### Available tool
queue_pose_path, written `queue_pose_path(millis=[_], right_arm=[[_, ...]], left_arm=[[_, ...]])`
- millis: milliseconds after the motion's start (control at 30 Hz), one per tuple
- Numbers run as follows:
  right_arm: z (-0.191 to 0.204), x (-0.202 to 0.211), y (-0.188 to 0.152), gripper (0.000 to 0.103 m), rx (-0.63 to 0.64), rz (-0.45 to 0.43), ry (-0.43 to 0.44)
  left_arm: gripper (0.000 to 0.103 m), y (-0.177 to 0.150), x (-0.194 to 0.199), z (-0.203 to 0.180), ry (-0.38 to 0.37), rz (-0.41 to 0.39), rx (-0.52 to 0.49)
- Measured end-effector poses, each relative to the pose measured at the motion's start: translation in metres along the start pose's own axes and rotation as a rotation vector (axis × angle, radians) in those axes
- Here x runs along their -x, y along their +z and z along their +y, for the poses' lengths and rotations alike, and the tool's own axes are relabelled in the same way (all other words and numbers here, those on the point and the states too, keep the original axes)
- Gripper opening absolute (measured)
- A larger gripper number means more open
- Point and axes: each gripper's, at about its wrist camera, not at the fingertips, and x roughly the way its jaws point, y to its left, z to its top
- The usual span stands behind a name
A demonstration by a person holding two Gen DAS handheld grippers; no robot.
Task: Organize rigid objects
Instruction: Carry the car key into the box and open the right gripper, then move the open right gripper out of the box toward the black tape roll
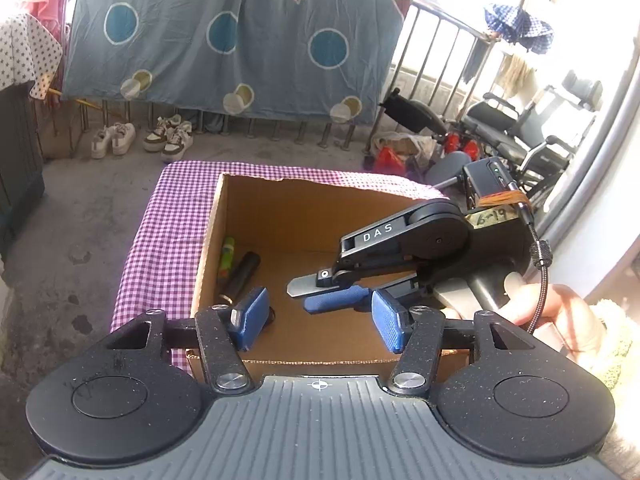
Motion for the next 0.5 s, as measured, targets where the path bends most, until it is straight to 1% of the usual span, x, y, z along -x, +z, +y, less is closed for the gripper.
queue_pose_path(millis=[33, 100, 133, 167, 200, 233, 267, 300, 333, 367, 400, 500], right_arm=[[0.001, 0.015, -0.007, 0.024, 0.008, -0.029, 0.020], [0.002, 0.040, -0.021, 0.024, 0.029, -0.079, 0.054], [0.002, 0.056, -0.033, 0.024, 0.041, -0.116, 0.077], [0.001, 0.071, -0.044, 0.024, 0.051, -0.150, 0.096], [-0.001, 0.085, -0.057, 0.024, 0.061, -0.185, 0.115], [-0.005, 0.099, -0.070, 0.024, 0.068, -0.218, 0.132], [-0.008, 0.112, -0.084, 0.026, 0.071, -0.252, 0.145], [-0.010, 0.121, -0.096, 0.030, 0.076, -0.279, 0.151], [-0.013, 0.131, -0.113, 0.038, 0.091, -0.321, 0.152], [-0.016, 0.140, -0.128, 0.044, 0.104, -0.361, 0.144], [-0.018, 0.148, -0.143, 0.053, 0.119, -0.395, 0.130], [-0.026, 0.162, -0.182, 0.054, 0.149, -0.481, 0.070]], left_arm=[[0.062, -0.001, 0.006, -0.003, -0.008, -0.015, -0.005], [0.070, -0.005, 0.015, -0.010, -0.019, -0.039, -0.022], [0.072, -0.007, 0.019, -0.014, -0.026, -0.048, -0.032], [0.076, -0.011, 0.025, -0.018, -0.037, -0.060, -0.046], [0.082, -0.015, 0.028, -0.021, -0.050, -0.066, -0.055], [0.086, -0.019, 0.032, -0.023, -0.070, -0.072, -0.063], [0.092, -0.021, 0.034, -0.025, -0.086, -0.079, -0.069], [0.098, -0.026, 0.037, -0.028, -0.111, -0.088, -0.075], [0.100, -0.029, 0.039, -0.029, -0.125, -0.092, -0.077], [0.102, -0.035, 0.041, -0.033, -0.146, -0.095, -0.083], [0.102, -0.038, 0.041, -0.035, -0.158, -0.093, -0.086], [0.102, -0.050, 0.037, -0.039, -0.180, -0.059, -0.080]])
